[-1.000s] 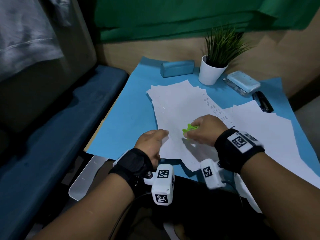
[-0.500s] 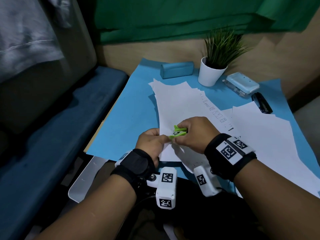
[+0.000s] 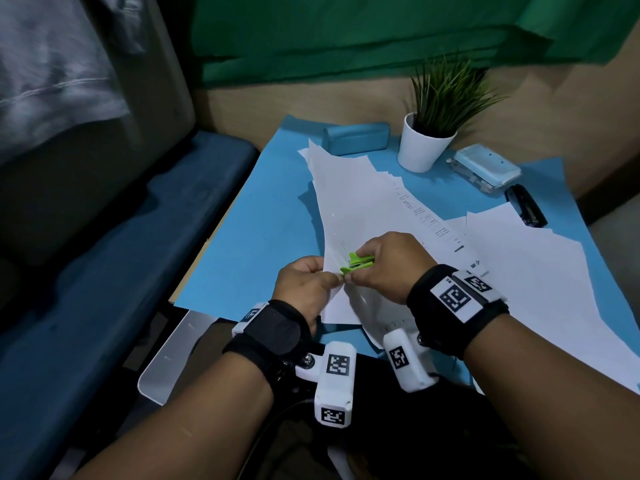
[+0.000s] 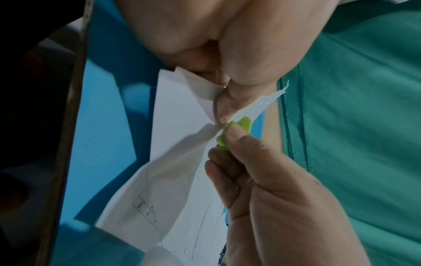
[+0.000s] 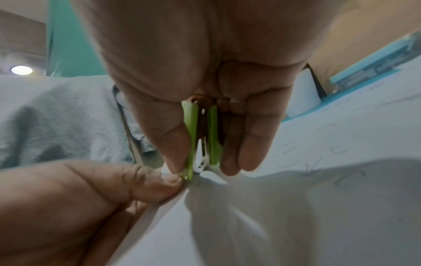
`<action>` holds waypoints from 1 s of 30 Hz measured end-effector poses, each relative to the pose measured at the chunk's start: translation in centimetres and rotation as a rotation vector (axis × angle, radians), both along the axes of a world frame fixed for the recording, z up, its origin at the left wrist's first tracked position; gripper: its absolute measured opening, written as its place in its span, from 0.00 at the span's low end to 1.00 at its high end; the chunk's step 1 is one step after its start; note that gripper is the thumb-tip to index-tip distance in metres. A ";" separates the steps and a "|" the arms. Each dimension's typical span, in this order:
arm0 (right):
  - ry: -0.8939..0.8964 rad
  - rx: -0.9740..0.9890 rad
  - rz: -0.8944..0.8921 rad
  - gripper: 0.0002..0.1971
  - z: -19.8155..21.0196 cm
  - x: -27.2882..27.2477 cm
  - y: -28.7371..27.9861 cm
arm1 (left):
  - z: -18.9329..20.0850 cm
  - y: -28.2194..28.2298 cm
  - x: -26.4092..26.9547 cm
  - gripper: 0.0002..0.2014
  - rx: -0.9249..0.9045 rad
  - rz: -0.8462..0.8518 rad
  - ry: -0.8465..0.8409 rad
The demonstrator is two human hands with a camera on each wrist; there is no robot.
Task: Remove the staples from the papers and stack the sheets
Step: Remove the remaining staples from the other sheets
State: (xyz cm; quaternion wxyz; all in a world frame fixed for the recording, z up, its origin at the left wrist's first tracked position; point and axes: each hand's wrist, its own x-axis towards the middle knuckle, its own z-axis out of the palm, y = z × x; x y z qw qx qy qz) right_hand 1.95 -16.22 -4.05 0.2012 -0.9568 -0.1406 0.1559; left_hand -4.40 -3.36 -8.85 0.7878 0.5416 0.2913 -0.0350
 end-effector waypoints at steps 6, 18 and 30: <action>0.397 0.501 -0.225 0.11 -0.9 0.4 -1.1 | 0.2 0.1 0.0 0.09 -0.047 0.006 0.021; 0.777 1.019 -0.543 0.04 -1.8 -0.3 -1.8 | 0.9 0.4 0.1 0.12 -0.135 0.006 0.107; 0.188 0.153 -0.212 0.15 -1.3 1.3 -3.3 | 1.5 0.7 0.9 0.16 -0.061 -0.080 0.147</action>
